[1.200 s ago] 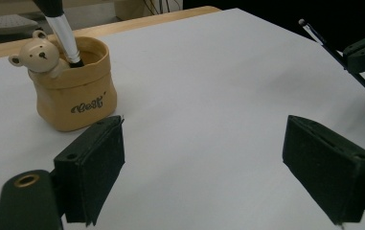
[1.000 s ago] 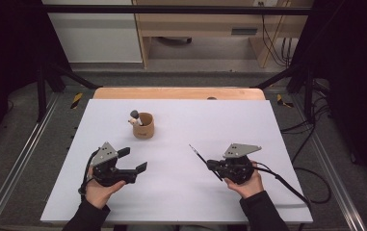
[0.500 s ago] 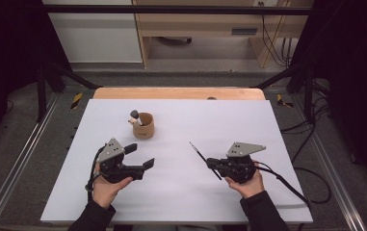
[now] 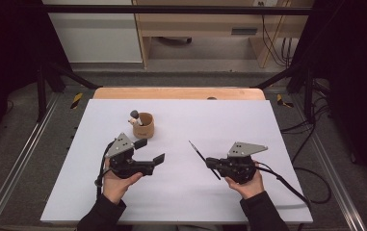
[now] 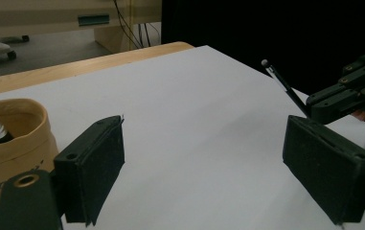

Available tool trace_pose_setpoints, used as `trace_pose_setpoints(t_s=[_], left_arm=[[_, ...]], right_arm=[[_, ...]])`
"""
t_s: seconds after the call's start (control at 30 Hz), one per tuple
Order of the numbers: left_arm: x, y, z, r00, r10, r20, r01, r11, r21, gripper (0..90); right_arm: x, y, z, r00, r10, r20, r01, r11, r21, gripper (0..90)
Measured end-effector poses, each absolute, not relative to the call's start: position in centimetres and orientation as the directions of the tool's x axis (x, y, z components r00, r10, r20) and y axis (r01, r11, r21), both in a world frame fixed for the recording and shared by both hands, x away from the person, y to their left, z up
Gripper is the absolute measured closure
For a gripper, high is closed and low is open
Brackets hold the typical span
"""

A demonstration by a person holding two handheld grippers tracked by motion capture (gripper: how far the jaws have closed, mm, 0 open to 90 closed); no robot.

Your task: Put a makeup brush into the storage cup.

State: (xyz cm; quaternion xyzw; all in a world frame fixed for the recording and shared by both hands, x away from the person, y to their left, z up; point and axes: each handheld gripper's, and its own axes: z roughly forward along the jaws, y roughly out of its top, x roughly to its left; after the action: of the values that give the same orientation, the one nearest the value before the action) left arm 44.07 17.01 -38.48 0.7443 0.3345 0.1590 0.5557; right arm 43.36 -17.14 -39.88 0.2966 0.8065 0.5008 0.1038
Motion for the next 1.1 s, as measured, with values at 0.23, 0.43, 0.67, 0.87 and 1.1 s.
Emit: trace_pose_setpoints(t_s=[0.23, 0.43, 0.67, 0.87, 1.1], left_arm=[[44.2, 15.9, -38.2, 0.735, 0.663, -0.143, 0.315, -0.147, 0.938, 14.0], [44.3, 15.2, -38.2, 0.741, 0.654, -0.152, 0.314, -0.136, 0.94, 14.0], [44.3, 14.2, -38.1, 0.748, 0.642, -0.166, 0.314, -0.122, 0.942, 14.0], [44.4, 13.2, -38.1, 0.757, 0.628, -0.181, 0.315, -0.108, 0.943, 14.0], [44.3, 12.4, -38.1, 0.763, 0.616, -0.194, 0.317, -0.096, 0.944, 14.1]], right_arm=[[43.3, -16.9, -39.8, -0.807, 0.576, 0.129, 0.367, 0.32, 0.873, 85.8], [43.2, -16.7, -39.7, -0.809, 0.574, 0.126, 0.361, 0.316, 0.877, 85.7], [43.0, -16.6, -39.6, -0.812, 0.57, 0.122, 0.35, 0.31, 0.884, 85.8], [42.8, -16.4, -39.4, -0.817, 0.563, 0.126, 0.342, 0.296, 0.892, 85.7], [42.7, -16.4, -39.2, -0.819, 0.559, 0.129, 0.332, 0.279, 0.901, 85.8]])
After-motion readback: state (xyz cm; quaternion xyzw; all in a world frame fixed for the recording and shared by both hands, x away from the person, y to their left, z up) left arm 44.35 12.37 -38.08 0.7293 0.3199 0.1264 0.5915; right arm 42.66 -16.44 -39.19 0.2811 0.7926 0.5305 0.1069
